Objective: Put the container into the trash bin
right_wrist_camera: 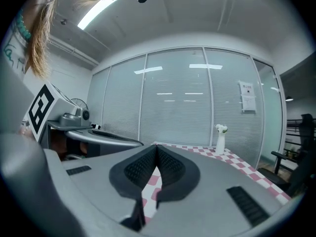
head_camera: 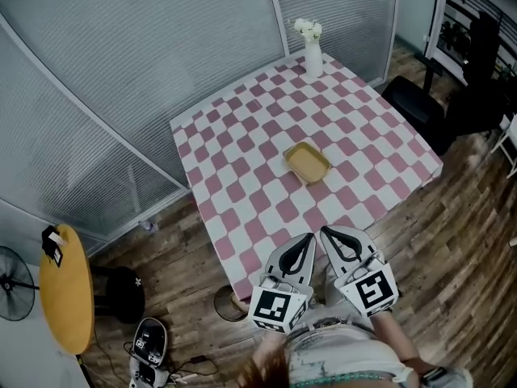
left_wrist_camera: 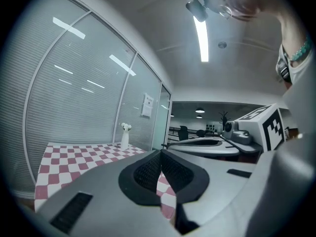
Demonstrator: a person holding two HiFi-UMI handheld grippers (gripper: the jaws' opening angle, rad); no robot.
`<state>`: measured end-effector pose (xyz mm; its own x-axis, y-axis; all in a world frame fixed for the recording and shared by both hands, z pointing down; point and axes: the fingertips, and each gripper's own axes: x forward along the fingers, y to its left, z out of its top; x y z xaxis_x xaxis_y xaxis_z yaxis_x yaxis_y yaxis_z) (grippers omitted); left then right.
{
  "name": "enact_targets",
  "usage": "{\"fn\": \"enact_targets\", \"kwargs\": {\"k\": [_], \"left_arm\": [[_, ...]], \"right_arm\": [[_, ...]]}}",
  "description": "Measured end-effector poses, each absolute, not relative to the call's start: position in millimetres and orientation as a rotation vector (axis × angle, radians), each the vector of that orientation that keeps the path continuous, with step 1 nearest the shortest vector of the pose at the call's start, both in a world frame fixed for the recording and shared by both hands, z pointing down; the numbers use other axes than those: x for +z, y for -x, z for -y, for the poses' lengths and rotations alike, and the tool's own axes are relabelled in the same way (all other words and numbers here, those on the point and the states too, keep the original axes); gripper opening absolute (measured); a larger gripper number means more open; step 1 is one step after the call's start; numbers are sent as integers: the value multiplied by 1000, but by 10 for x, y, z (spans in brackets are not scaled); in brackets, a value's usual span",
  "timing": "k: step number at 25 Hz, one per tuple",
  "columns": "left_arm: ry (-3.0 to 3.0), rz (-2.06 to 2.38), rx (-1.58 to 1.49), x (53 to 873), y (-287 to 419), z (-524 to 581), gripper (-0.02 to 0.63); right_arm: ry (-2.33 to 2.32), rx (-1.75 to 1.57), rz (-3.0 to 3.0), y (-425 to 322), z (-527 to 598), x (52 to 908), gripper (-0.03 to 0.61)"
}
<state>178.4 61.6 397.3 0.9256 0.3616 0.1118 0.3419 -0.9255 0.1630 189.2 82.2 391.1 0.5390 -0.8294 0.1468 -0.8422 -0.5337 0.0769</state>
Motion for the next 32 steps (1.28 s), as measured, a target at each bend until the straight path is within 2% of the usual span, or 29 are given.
{"fn": "enact_targets", "kwargs": {"k": [8,15,32], "left_arm": [[-2977,-459,154,3781,-2548,-531,6],[-2982,-350,168,3775,-2940,-485,6],[-2981,-96,216,3908,-3250,-260,6]], "right_arm": [[-2574,103,1543,-2612,-680,3757,-6],[-2521,102,1625,-3043,-636,3727,-6],[-2328,197,1808,-3465,-349,4072,-6]]}}
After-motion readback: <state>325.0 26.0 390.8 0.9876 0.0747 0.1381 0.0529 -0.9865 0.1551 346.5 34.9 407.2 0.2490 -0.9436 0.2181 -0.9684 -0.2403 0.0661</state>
